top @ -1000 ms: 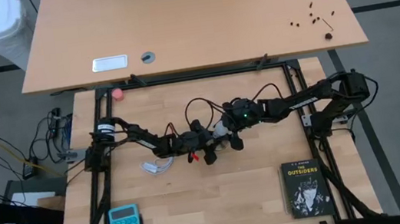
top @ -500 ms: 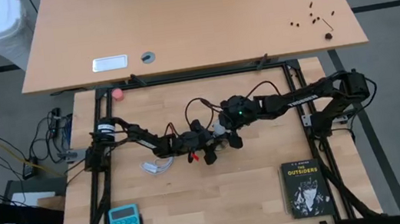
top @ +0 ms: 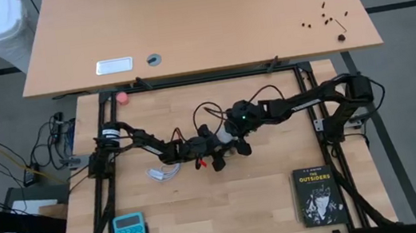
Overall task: Screw lightbulb
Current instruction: Insert the white lightbulb into the silver lamp
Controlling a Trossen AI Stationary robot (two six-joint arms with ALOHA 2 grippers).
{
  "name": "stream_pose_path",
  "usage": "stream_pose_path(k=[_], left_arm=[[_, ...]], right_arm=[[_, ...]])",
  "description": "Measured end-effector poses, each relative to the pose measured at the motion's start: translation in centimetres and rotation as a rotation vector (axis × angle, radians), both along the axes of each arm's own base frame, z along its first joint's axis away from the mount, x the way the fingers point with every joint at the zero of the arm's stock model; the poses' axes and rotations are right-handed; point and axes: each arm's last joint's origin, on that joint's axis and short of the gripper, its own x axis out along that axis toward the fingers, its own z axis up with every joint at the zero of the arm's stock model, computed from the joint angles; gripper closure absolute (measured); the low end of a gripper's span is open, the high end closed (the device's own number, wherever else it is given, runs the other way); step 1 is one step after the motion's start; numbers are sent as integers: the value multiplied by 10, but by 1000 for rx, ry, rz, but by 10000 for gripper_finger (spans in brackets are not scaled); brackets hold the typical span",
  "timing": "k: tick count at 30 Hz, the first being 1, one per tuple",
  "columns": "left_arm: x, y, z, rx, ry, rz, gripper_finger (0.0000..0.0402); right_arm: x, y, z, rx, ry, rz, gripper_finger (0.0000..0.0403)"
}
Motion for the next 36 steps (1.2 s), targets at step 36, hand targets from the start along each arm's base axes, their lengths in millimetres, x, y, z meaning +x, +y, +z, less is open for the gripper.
stream_pose_path(k=[36], left_arm=[[0, 0, 0, 0, 1, -3, 195]], right_arm=[[-15, -1, -2, 10, 115, 49, 116]])
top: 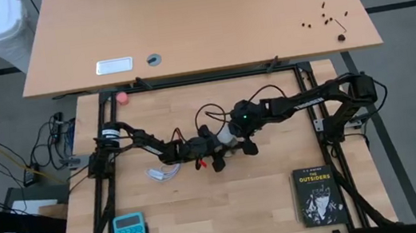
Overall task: Screw lightbulb
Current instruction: Insert the white lightbulb into the silver lamp
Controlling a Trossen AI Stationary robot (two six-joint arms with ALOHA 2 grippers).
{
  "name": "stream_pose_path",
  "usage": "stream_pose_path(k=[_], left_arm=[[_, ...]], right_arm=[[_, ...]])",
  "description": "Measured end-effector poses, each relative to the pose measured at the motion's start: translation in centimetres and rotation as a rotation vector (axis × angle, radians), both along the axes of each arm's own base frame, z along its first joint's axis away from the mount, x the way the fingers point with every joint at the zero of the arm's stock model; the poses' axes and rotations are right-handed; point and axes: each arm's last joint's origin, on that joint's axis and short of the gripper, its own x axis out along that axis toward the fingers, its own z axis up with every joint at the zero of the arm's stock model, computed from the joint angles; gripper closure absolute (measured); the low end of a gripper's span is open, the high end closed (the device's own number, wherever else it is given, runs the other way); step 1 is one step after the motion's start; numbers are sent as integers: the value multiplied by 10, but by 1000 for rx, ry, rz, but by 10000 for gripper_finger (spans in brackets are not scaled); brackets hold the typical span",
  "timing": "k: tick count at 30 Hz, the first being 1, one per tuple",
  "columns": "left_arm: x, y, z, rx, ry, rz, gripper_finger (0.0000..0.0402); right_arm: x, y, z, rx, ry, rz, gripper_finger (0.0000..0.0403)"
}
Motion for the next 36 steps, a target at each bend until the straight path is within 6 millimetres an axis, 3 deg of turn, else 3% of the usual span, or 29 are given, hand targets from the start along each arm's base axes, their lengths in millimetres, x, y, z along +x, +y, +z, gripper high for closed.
stream_pose_path(k=[5, 13, 23, 31, 36], left_arm=[[0, 1, 0, 3, 3, 10, 195], [0, 0, 0, 0, 5, 10, 195], [-1, 0, 0, -2, 11, 6, 195], [-1, 0, -1, -3, 12, 5, 195], [-1, 0, -1, -4, 12, 5, 195]], right_arm=[[-15, -1, -2, 9, 0, -15, 117], [-29, 2, -3, -10, -183, -37, 117], [-23, 6, -14, -84, -471, -76, 125], [-13, 5, -31, -28, -547, -59, 139], [-12, 5, -29, -28, -580, -57, 152]])
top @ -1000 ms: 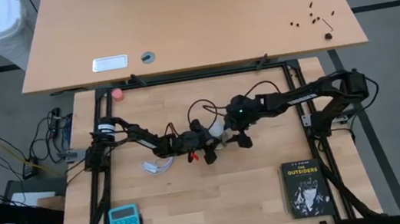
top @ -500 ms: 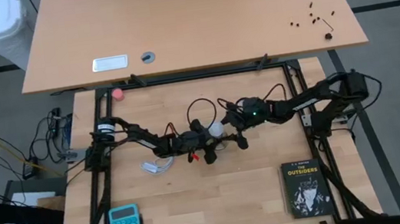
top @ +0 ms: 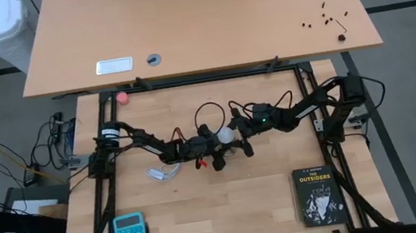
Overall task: Screw lightbulb
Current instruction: Insert the white lightbulb into the silver lamp
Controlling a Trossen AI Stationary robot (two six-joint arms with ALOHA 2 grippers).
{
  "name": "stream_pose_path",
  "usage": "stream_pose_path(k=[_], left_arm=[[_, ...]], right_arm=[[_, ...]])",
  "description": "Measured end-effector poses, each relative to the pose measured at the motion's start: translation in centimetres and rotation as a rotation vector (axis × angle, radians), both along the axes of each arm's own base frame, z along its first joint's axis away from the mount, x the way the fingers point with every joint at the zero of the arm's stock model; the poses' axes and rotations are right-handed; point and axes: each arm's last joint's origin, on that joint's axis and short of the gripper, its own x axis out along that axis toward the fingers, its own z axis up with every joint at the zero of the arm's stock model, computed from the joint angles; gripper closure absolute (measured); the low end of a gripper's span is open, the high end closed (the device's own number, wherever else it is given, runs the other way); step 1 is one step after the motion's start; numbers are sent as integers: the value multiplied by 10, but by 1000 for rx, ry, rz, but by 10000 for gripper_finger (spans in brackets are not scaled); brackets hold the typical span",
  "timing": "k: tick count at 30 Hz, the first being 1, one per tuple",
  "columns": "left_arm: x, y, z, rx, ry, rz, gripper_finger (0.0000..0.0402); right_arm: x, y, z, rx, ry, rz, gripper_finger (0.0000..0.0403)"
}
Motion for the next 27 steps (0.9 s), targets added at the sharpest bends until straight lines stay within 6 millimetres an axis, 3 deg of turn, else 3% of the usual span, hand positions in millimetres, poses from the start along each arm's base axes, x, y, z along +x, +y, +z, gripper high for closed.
stream_pose_path(k=[6, 16, 22, 27], left_arm=[[0, 0, 0, 0, 0, 0, 195], [0, 0, 0, -2, 0, 1, 195], [0, 1, 0, -17, -6, 26, 195], [-1, 1, 0, -16, -7, 49, 195]], right_arm=[[0, 0, 0, -2, -4, 1, 173], [-1, 0, -6, -4, 49, -27, 176], [0, 5, -7, -28, 62, -131, 176], [2, 22, -9, -74, 80, -252, 176]])
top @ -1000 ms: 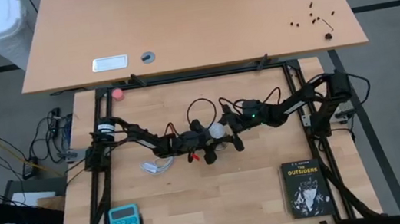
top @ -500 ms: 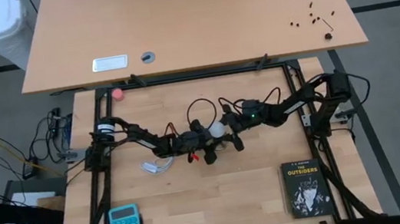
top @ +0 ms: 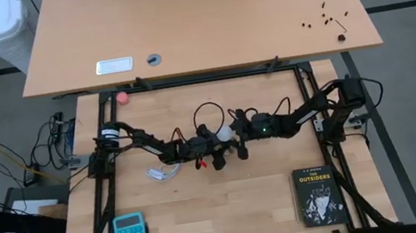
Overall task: Screw lightbulb
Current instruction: Insert the white lightbulb into the silver lamp
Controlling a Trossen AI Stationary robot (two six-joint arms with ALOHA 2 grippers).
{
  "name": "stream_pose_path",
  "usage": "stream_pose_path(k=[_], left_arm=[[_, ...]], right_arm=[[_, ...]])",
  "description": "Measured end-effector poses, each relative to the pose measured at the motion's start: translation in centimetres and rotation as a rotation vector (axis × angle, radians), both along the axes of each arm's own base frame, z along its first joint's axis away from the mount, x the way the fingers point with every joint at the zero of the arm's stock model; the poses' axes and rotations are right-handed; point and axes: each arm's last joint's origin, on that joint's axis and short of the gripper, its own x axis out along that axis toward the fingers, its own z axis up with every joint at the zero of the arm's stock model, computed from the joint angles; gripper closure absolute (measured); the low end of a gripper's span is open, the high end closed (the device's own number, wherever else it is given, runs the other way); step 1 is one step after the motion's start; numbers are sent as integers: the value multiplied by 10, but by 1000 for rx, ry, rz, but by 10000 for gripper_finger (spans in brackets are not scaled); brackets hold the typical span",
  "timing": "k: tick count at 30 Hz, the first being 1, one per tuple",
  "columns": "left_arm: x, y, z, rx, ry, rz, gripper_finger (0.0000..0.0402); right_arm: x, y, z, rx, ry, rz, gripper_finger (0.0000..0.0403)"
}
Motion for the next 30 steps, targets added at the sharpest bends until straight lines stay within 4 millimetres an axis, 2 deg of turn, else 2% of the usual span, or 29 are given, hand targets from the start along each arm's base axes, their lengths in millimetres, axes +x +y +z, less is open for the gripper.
stream_pose_path(k=[10, 18, 22, 25, 30], left_arm=[[0, 1, 0, -9, -8, 33, 195], [0, 1, 0, -10, -11, 35, 195], [0, 1, 0, -10, -11, 34, 195], [0, 1, 0, -7, -6, 29, 195], [0, 0, 0, -10, -6, 23, 195]], right_arm=[[0, 22, 1, 33, -35, -272, 176], [3, 32, 6, 24, -70, -353, 176], [3, 32, 6, 22, -69, -350, 176], [5, 29, 7, 11, -65, -283, 175], [6, 10, 6, 55, -41, -138, 162]])
